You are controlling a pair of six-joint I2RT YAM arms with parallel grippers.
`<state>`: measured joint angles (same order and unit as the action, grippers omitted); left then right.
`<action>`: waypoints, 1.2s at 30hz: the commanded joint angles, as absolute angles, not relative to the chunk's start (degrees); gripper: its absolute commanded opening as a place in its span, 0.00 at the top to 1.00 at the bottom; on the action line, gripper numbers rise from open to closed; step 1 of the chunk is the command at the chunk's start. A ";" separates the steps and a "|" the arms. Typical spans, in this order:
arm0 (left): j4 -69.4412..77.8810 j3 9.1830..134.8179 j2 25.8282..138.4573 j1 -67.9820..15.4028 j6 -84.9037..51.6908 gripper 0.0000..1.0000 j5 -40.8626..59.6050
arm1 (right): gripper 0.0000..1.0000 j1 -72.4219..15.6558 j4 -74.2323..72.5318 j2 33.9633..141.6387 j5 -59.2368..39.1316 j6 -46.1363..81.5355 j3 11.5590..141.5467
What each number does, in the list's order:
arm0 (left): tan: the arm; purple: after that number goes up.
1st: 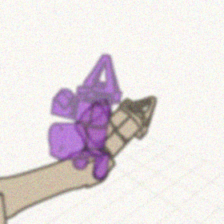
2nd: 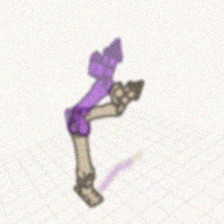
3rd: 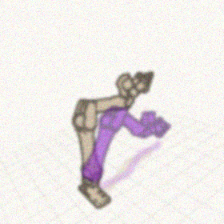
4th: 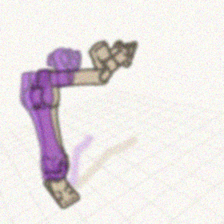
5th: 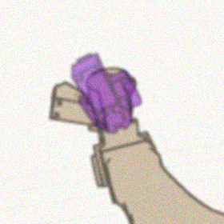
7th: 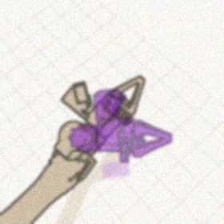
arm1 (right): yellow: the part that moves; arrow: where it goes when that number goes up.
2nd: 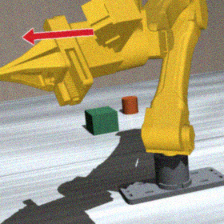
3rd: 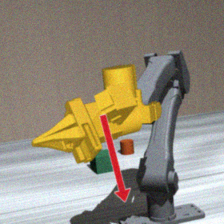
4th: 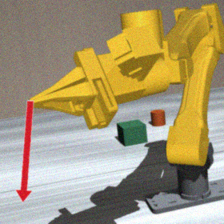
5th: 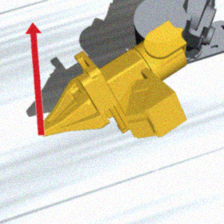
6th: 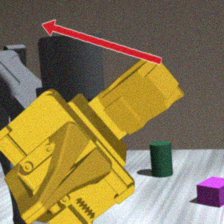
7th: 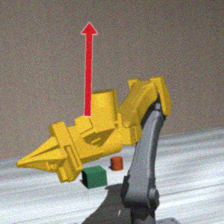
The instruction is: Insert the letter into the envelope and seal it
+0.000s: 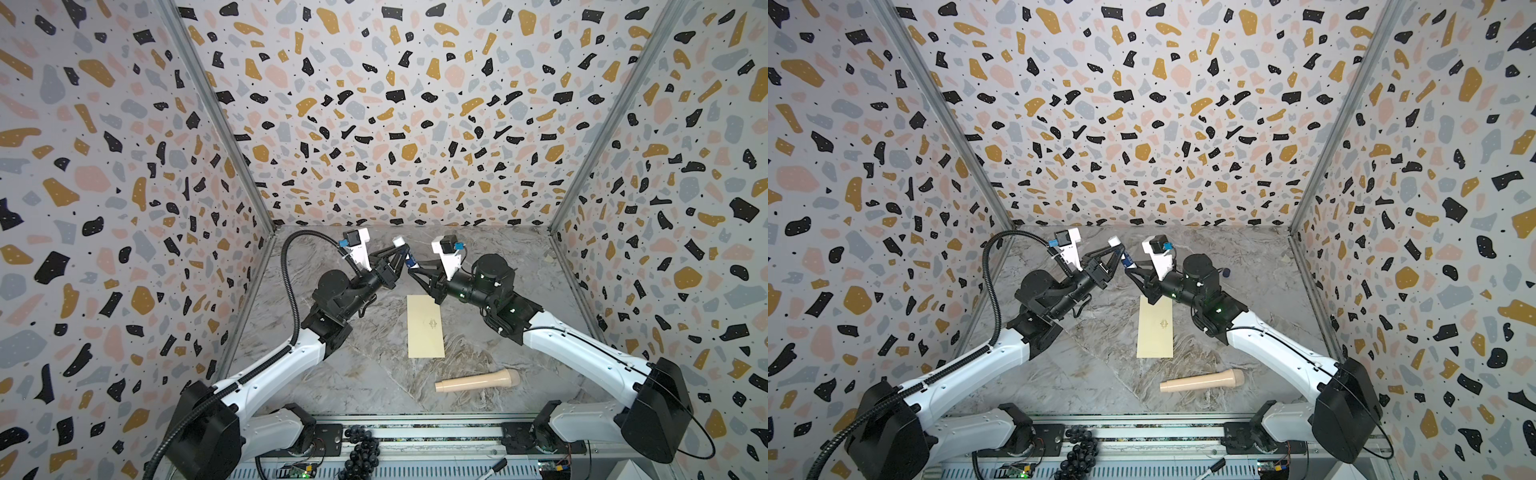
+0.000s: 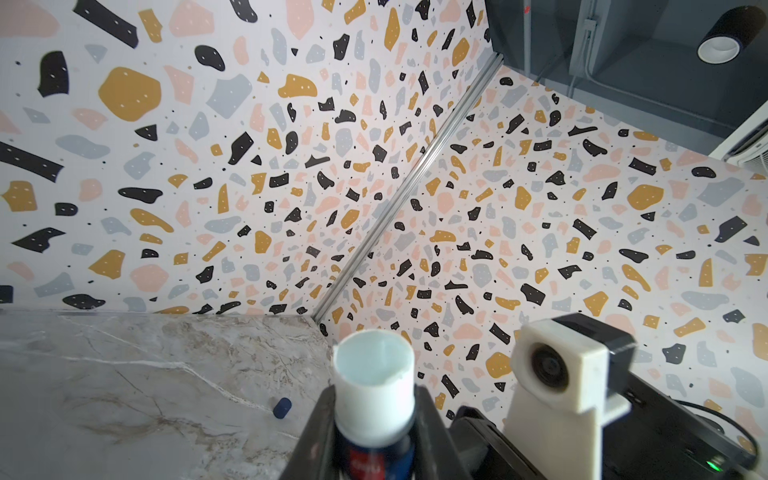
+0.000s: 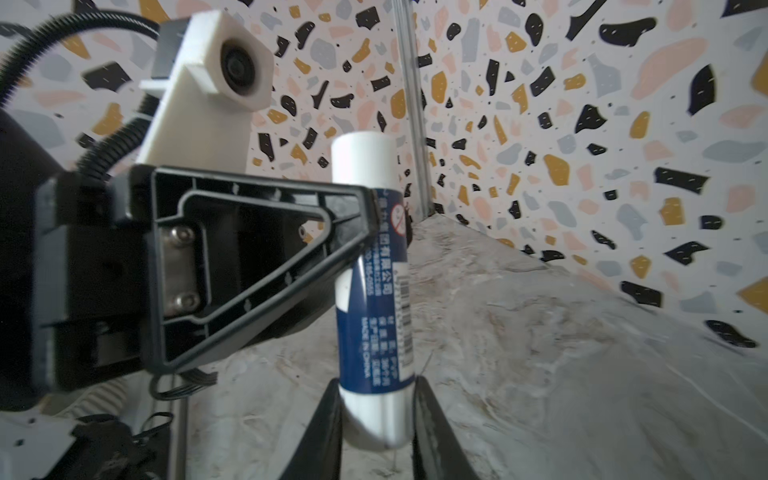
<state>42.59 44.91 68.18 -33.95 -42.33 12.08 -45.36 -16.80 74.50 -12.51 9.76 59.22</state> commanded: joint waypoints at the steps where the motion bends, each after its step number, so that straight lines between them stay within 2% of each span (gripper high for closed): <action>1: 40.78 45.31 69.60 -34.89 -40.34 1.00 15.35 | 1.00 -50.59 -15.18 73.56 11.07 -3.25 64.80; 6: 40.60 45.09 69.61 -34.89 -40.25 1.00 15.16 | 1.00 -58.10 -18.32 77.13 30.06 -15.97 66.17; 11: 40.61 45.00 69.69 -34.89 -40.35 1.00 15.00 | 1.00 -63.50 -28.29 81.62 43.28 -31.93 65.48; 16: 40.62 45.09 69.70 -34.89 -40.38 1.00 15.08 | 1.00 -65.34 -33.94 84.77 47.10 -39.20 64.90; 22: 40.52 44.99 69.35 -34.90 -40.39 1.00 14.91 | 0.98 -65.40 -34.17 85.10 46.39 -38.02 64.33; 25: 40.67 45.09 69.13 -34.90 -40.51 1.00 14.89 | 0.92 -64.53 -30.23 83.32 42.48 -33.10 64.40; 27: 40.95 45.19 68.84 -34.89 -40.69 1.00 14.85 | 0.83 -62.77 -24.37 81.32 36.13 -26.95 64.54; 32: 41.87 45.64 67.45 -34.42 -41.63 1.00 15.09 | 0.48 -54.13 -16.32 74.43 9.16 -11.45 62.36; 35: 42.73 45.96 66.99 -33.86 -42.74 1.00 15.75 | 0.29 -47.45 -17.99 71.10 -9.10 -4.14 59.03; 36: 43.19 45.97 66.89 -33.71 -43.23 1.00 16.04 | 0.26 -45.62 -18.94 70.43 -13.73 -2.01 58.26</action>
<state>40.66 44.95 68.51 -34.26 -42.19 14.20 -49.45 -18.50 73.56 7.68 -12.78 59.90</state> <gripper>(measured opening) 0.237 0.721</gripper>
